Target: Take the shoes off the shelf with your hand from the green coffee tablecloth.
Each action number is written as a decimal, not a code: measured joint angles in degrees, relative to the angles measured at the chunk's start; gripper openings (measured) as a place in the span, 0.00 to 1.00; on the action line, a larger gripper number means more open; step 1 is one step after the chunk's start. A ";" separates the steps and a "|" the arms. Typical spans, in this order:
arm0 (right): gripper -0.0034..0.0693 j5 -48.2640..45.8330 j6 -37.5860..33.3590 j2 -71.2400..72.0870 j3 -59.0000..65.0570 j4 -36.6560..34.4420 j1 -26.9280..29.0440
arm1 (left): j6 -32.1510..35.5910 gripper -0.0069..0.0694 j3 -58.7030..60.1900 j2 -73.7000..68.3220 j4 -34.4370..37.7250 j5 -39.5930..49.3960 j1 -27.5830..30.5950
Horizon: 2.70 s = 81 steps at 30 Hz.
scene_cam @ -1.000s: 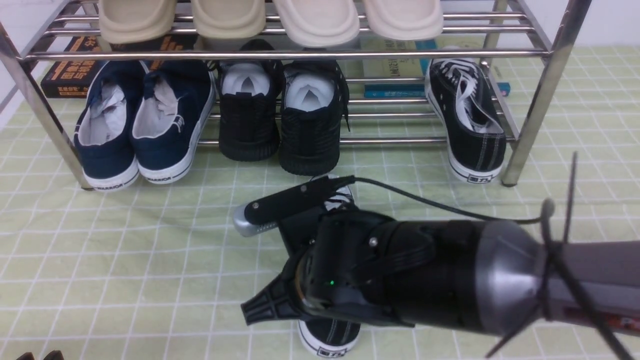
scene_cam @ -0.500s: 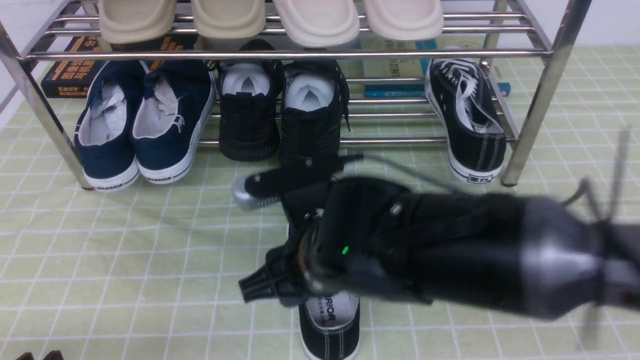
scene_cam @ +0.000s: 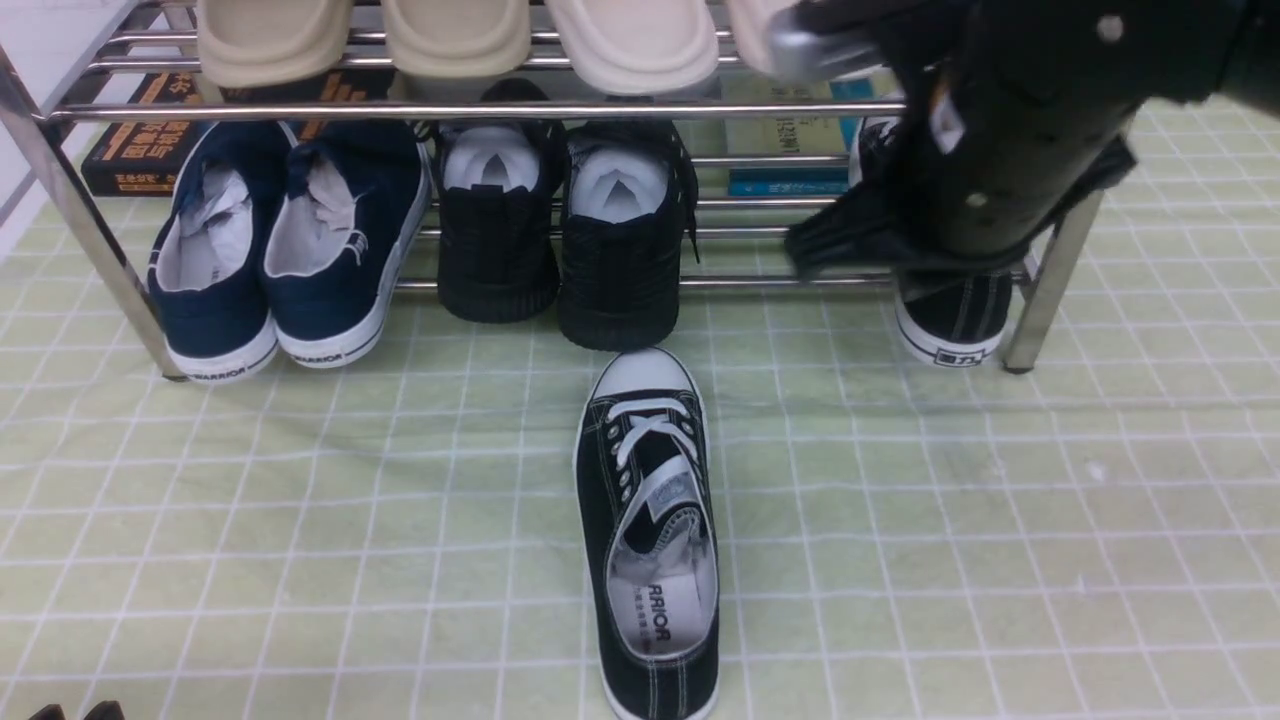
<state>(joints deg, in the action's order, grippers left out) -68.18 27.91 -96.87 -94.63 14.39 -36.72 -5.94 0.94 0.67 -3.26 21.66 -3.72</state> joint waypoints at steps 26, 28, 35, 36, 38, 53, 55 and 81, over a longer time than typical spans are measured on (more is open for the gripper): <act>0.49 21.08 -4.92 -15.82 0.00 1.92 12.04 | 0.00 0.41 0.00 0.00 -1.07 0.00 0.00; 0.41 21.01 -4.92 -16.43 0.00 2.34 12.04 | 0.00 0.41 0.00 0.00 -1.13 0.00 0.00; 0.05 13.86 -6.71 -12.92 0.00 -0.83 12.04 | 0.00 0.41 0.00 0.00 -1.27 0.00 0.00; 0.05 10.45 -7.25 -11.42 0.00 -2.39 12.04 | 0.00 0.41 0.00 0.00 -1.27 0.00 0.00; 0.05 6.40 -7.96 -8.62 0.00 -3.95 12.04 | 0.00 0.41 0.00 0.00 -1.32 0.00 0.00; 0.06 -2.93 -6.08 13.37 19.22 -14.39 3.32 | 0.00 0.41 0.00 0.00 -2.81 0.00 0.00; 0.06 -0.68 -4.38 13.05 21.75 -14.39 0.10 | 0.00 0.41 0.00 0.00 -2.94 0.00 0.00; 0.07 21.85 10.17 -1.67 22.45 -2.64 -7.36 | 0.00 0.41 0.06 0.00 -3.04 0.00 0.00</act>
<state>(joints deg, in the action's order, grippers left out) -46.33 38.08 -98.54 -72.18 11.75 -44.08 -5.94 1.00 0.67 -6.31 21.66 -3.72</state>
